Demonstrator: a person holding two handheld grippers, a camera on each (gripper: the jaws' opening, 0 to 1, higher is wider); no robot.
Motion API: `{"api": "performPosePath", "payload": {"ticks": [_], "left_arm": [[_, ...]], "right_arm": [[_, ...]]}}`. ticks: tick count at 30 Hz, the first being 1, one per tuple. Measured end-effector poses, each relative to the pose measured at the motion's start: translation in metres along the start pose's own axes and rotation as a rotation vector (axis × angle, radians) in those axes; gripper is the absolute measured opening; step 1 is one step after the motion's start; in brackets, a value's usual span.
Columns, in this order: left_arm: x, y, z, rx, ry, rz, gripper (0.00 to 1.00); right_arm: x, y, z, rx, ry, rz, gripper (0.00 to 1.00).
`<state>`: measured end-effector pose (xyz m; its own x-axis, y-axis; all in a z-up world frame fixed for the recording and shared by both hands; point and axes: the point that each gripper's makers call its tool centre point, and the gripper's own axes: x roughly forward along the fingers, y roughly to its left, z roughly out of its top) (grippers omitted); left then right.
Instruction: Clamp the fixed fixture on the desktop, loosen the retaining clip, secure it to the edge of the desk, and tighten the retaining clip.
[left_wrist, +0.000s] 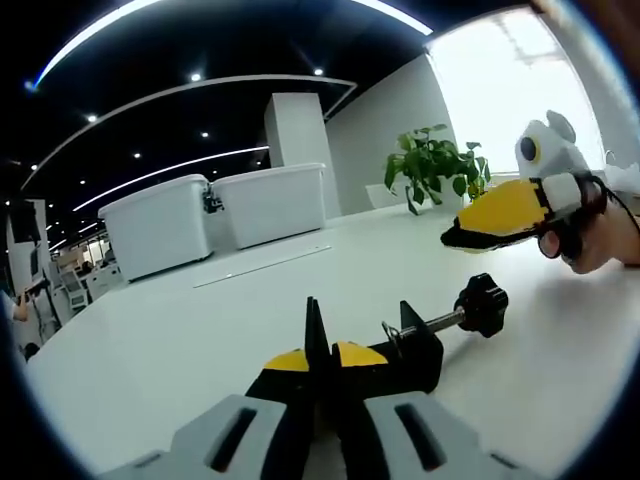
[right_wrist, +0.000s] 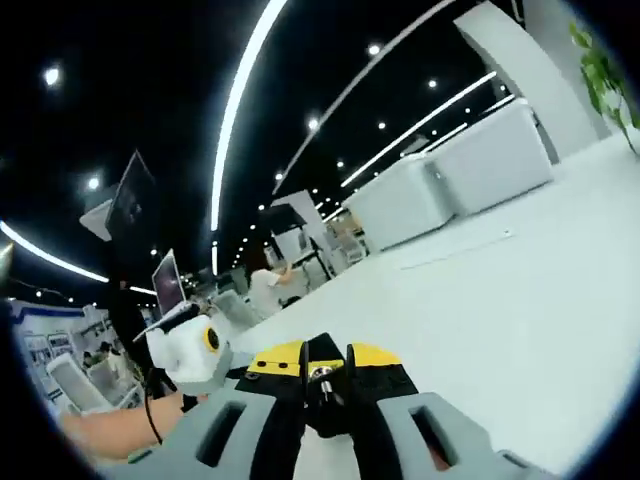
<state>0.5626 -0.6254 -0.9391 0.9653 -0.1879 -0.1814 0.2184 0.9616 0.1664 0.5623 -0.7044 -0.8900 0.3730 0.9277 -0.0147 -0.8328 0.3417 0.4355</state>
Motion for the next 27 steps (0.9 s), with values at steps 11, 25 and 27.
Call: {"api": "performPosePath", "payload": {"ticks": [11, 25, 27], "left_arm": [[0.001, 0.0, 0.0, 0.002, -0.001, -0.002, 0.07], [0.0, 0.0, 0.001, 0.006, -0.003, 0.001, 0.07], [0.0, 0.0, 0.001, 0.01, -0.005, 0.003, 0.07]], "right_arm": [[0.006, 0.011, -0.025, -0.186, 0.096, 0.013, 0.16], [0.008, 0.016, -0.021, -0.457, 0.079, -0.017, 0.1], [0.008, 0.017, -0.02, -0.495, 0.08, -0.017, 0.09]]}}
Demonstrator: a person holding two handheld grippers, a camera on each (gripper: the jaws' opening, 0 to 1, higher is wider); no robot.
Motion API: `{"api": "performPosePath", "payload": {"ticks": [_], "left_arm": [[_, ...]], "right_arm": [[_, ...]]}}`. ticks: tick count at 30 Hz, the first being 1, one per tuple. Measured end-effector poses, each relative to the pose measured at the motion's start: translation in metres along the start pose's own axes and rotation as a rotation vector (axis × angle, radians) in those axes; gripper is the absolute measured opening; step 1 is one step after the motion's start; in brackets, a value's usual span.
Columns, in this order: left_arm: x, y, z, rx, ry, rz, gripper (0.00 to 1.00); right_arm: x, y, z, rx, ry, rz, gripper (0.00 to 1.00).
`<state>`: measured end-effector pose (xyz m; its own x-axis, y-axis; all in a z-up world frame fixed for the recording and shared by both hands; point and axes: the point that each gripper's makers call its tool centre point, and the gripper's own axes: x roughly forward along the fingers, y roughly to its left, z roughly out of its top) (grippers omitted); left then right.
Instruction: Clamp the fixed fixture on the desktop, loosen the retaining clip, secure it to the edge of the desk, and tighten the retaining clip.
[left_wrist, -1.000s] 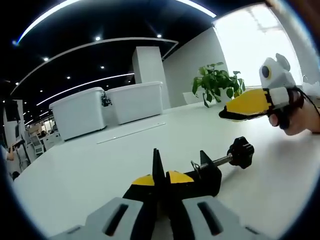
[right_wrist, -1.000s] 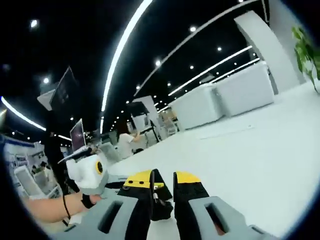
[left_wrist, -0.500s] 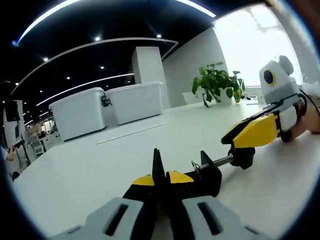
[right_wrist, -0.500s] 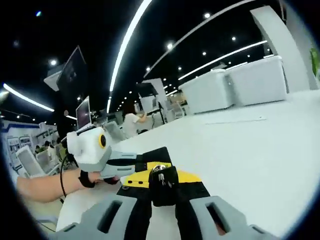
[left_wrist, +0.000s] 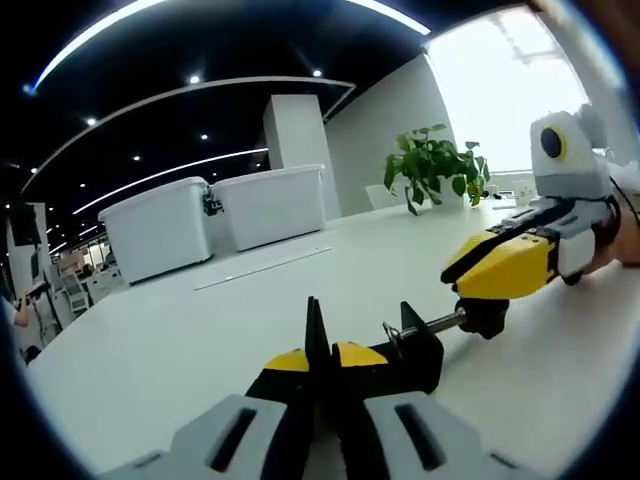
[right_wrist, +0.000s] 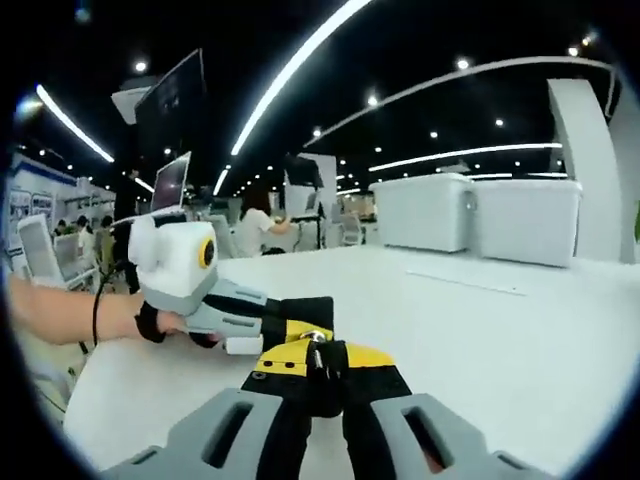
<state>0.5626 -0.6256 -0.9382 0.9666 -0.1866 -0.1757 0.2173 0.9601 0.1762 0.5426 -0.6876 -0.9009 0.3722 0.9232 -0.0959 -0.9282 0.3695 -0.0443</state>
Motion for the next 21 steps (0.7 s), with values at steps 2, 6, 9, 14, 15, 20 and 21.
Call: {"api": "performPosePath", "payload": {"ticks": [2, 6, 9, 14, 15, 20, 21], "left_arm": [[0.0, 0.0, 0.0, 0.001, -0.001, 0.0, 0.07], [0.0, 0.0, 0.0, -0.005, 0.002, -0.001, 0.07], [0.0, 0.0, 0.0, -0.008, 0.003, -0.001, 0.07], [0.0, 0.0, -0.001, -0.009, 0.005, 0.001, 0.07], [0.0, 0.0, -0.001, -0.01, 0.005, 0.001, 0.07], [-0.001, 0.0, -0.001, -0.009, 0.004, 0.002, 0.07], [-0.001, 0.0, -0.001, -0.009, 0.004, 0.002, 0.07]], "right_arm": [[0.0, 0.0, 0.002, -0.076, -0.002, -0.013, 0.08], [0.001, 0.003, 0.003, -0.222, 0.001, -0.023, 0.08], [-0.001, 0.011, 0.001, -0.301, 0.001, -0.024, 0.08], [0.0, 0.015, 0.001, -0.408, -0.003, -0.019, 0.08], [0.0, 0.015, 0.001, -0.418, -0.005, -0.017, 0.08], [0.0, 0.016, 0.002, -0.508, -0.011, -0.012, 0.08], [0.0, 0.017, 0.002, -0.539, -0.011, -0.012, 0.08]]}}
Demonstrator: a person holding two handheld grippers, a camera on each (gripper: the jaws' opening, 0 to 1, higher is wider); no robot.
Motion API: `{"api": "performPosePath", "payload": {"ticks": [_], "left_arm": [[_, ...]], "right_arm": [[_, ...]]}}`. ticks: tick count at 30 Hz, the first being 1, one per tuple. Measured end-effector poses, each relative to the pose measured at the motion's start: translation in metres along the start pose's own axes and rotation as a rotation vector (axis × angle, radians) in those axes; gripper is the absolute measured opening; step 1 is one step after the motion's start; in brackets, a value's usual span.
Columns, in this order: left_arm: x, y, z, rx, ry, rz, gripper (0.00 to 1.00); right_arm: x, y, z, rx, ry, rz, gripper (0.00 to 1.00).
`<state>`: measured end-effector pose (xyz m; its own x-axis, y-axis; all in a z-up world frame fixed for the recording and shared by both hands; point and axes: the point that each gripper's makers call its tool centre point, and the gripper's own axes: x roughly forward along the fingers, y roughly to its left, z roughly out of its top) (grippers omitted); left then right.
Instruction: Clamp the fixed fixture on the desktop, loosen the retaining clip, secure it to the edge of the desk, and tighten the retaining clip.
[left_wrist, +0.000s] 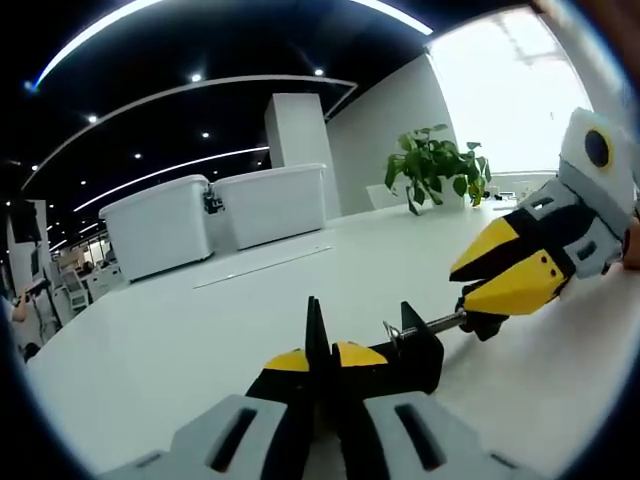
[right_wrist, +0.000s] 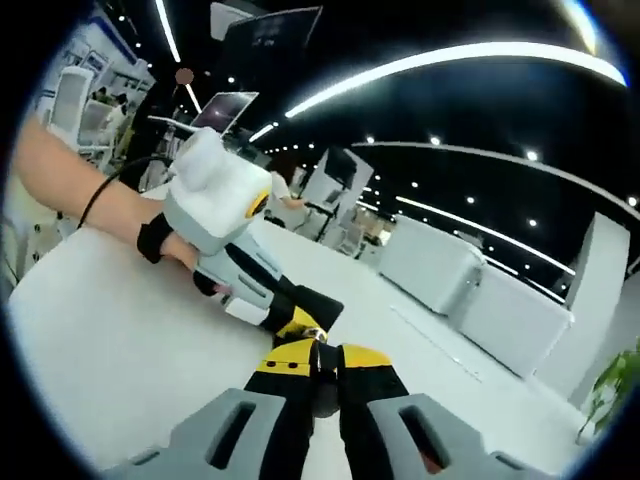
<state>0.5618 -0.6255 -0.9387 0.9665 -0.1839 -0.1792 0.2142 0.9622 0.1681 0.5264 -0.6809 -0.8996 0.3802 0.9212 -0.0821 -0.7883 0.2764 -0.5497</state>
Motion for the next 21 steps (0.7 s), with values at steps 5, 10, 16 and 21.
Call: {"api": "performPosePath", "payload": {"ticks": [5, 10, 16, 21], "left_arm": [[0.0, 0.0, 0.0, -0.001, 0.0, 0.0, 0.07], [0.0, 0.0, 0.0, -0.001, 0.0, 0.0, 0.07], [-0.001, 0.0, -0.001, -0.003, 0.002, 0.0, 0.07], [0.0, 0.0, -0.001, -0.005, 0.004, 0.001, 0.07]], "right_arm": [[0.0, 0.007, 0.001, -0.148, 0.0, -0.002, 0.07], [0.001, 0.007, 0.001, -0.193, 0.003, -0.001, 0.07], [0.002, 0.013, 0.001, -0.364, 0.018, -0.006, 0.07], [0.002, 0.013, 0.0, -0.4, 0.027, -0.008, 0.07]]}}
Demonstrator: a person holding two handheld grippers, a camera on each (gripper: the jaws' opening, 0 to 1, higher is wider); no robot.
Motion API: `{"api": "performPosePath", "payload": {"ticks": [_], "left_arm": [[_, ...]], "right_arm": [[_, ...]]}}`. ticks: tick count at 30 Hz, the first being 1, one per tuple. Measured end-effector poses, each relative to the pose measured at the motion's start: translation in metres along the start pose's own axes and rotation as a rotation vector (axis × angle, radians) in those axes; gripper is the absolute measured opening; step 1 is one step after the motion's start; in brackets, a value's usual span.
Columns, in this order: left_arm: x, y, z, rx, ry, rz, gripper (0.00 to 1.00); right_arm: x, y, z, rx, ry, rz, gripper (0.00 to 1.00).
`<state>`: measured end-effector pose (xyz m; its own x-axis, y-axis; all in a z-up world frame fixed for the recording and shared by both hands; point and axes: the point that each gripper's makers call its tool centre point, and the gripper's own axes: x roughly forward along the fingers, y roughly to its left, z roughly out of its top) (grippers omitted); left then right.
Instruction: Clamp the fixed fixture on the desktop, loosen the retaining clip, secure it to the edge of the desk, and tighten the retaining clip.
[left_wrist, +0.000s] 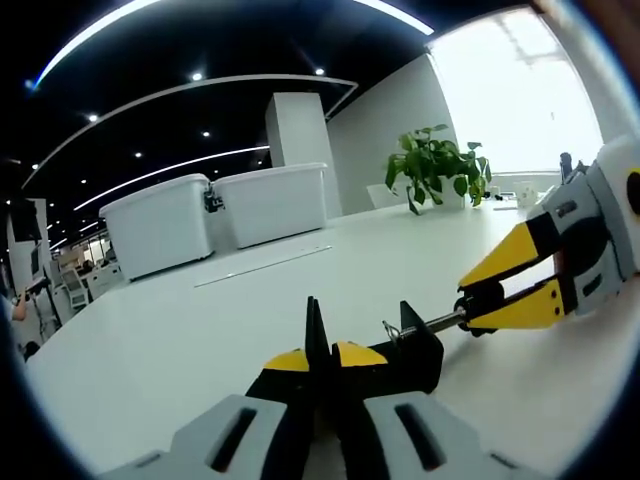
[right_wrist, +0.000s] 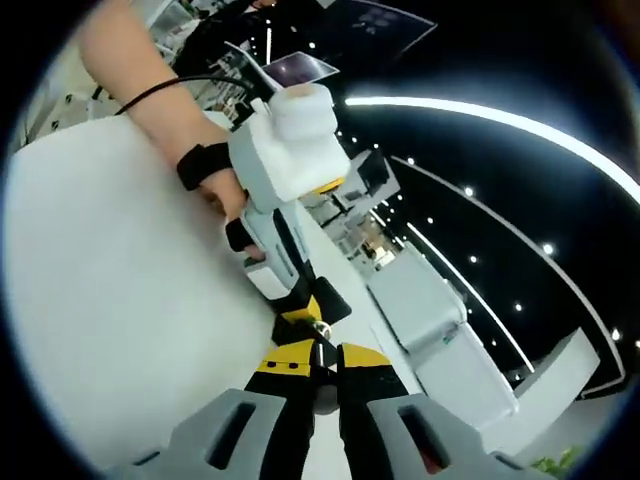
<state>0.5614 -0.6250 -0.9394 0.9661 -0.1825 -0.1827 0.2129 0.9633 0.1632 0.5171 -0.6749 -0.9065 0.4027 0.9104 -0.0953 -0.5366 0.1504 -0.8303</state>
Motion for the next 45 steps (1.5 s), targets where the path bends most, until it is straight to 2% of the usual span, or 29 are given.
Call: {"api": "performPosePath", "payload": {"ticks": [4, 8, 14, 19, 23, 24, 27, 28, 29, 31, 33, 34, 35, 37, 39, 42, 45], "left_arm": [[0.0, 0.0, 0.0, -0.001, 0.0, 0.0, 0.07], [0.001, 0.0, 0.0, 0.0, 0.0, 0.001, 0.07], [0.001, 0.0, 0.0, -0.001, 0.001, 0.002, 0.07], [0.001, 0.0, 0.0, -0.001, 0.001, 0.003, 0.07], [0.001, 0.0, 0.0, -0.001, 0.001, 0.003, 0.07], [0.001, 0.0, 0.0, -0.001, 0.001, 0.003, 0.07], [0.001, 0.0, 0.0, 0.0, 0.0, 0.003, 0.07], [0.001, 0.0, 0.0, 0.0, 0.0, 0.003, 0.07], [0.001, 0.0, 0.0, 0.0, 0.0, 0.003, 0.07], [0.001, 0.0, 0.0, 0.0, 0.0, 0.002, 0.07], [0.001, 0.0, 0.0, 0.0, 0.0, 0.002, 0.07], [0.001, 0.0, 0.0, 0.001, -0.001, 0.002, 0.07], [0.001, 0.0, 0.0, 0.001, -0.001, 0.002, 0.07], [0.001, 0.0, 0.0, 0.001, -0.001, 0.001, 0.07], [0.001, 0.0, 0.0, 0.001, -0.001, 0.001, 0.07], [0.001, 0.0, 0.0, 0.002, -0.001, 0.001, 0.07], [0.001, 0.0, 0.0, 0.001, -0.001, 0.001, 0.07]], "right_arm": [[0.0, 0.001, 0.0, -0.041, 0.003, 0.002, 0.07], [0.0, 0.005, 0.001, -0.157, 0.021, 0.005, 0.07], [0.001, 0.008, 0.001, -0.24, 0.041, 0.006, 0.07], [0.001, 0.009, 0.002, -0.274, 0.045, 0.001, 0.07], [0.0, 0.006, 0.002, -0.241, 0.047, -0.004, 0.08], [0.0, 0.003, 0.003, -0.208, 0.043, -0.016, 0.08], [-0.002, -0.014, 0.006, 0.045, 0.005, -0.058, 0.1], [-0.003, -0.02, 0.008, 0.158, -0.015, -0.068, 0.13], [-0.005, -0.028, 0.011, 0.32, -0.046, -0.077, 0.18], [-0.008, -0.037, 0.012, 0.55, -0.088, -0.064, 0.22], [-0.009, -0.042, 0.004, 0.736, -0.092, -0.051, 0.22], [-0.009, -0.043, 0.001, 0.789, -0.09, -0.046, 0.22], [-0.008, -0.043, -0.006, 0.886, -0.082, -0.031, 0.22], [-0.006, -0.039, -0.018, 0.974, -0.039, -0.013, 0.22], [-0.004, -0.031, -0.022, 1.02, -0.019, 0.024, 0.21], [-0.001, -0.02, -0.029, 0.973, 0.036, 0.033, 0.21], [0.0, -0.019, -0.031, 0.976, 0.043, 0.03, 0.21]]}}
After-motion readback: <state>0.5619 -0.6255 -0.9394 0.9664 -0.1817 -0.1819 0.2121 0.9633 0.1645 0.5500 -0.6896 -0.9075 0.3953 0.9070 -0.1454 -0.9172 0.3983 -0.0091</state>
